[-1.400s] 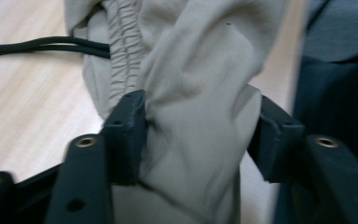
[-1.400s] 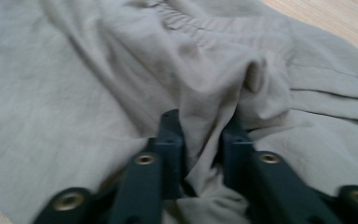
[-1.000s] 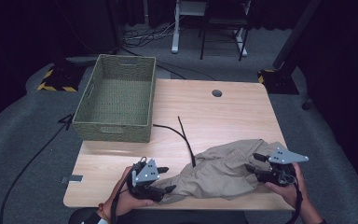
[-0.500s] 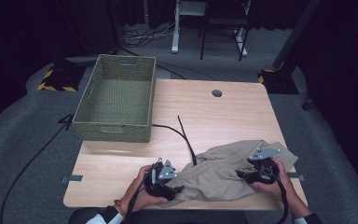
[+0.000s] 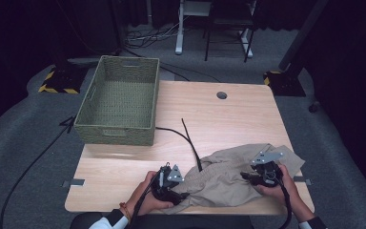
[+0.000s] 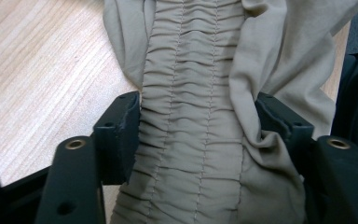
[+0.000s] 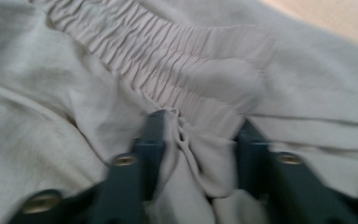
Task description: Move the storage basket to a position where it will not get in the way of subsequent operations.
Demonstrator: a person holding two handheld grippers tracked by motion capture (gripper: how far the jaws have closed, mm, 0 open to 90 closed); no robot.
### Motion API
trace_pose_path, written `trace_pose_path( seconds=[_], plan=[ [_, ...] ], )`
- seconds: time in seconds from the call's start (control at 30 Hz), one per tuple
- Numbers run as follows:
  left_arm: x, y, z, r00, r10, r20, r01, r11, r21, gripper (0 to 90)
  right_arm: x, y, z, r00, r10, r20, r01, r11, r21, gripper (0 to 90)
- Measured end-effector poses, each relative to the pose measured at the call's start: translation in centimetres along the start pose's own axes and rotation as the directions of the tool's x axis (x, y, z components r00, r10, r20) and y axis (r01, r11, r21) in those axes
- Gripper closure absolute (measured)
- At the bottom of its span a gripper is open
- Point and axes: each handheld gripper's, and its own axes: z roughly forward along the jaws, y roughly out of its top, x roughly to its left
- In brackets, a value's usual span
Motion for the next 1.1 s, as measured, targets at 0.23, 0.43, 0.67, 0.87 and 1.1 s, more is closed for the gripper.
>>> trace_pose_path(
  seconds=[0.23, 0.43, 0.67, 0.87, 1.1],
  plan=[
    [-0.2, 0.3, -0.8, 0.9996, 0.011, -0.026, -0.013, 0.9984, -0.055, 40.1, -0.5, 1.5, -1.2, 0.9932, -0.028, 0.113, 0.037, 0.996, -0.078, 76.3],
    [-0.8, 1.1, -1.0, 0.9973, 0.060, -0.042, -0.063, 0.9951, -0.076, 39.4, -1.4, 5.3, -0.9, 0.9789, -0.053, 0.197, 0.083, 0.986, -0.148, 77.0],
    [-1.0, 2.3, 0.1, 0.9971, 0.074, 0.019, -0.071, 0.9915, -0.109, 33.4, -1.9, 11.1, 3.3, 0.9522, -0.108, 0.286, 0.146, 0.982, -0.117, 72.1],
    [-2.5, 3.4, 0.4, 0.9878, 0.152, 0.033, -0.147, 0.9802, -0.133, 31.4, -1.7, 13.2, 4.7, 0.9640, -0.065, 0.258, 0.099, 0.988, -0.120, 40.2],
    [-0.5, 1.5, -3.2, 0.9942, 0.101, -0.035, -0.106, 0.9768, -0.186, 29.9, 0.3, 10.6, -0.8, 0.9721, -0.046, 0.230, 0.105, 0.963, -0.250, 34.7]
  ],
)
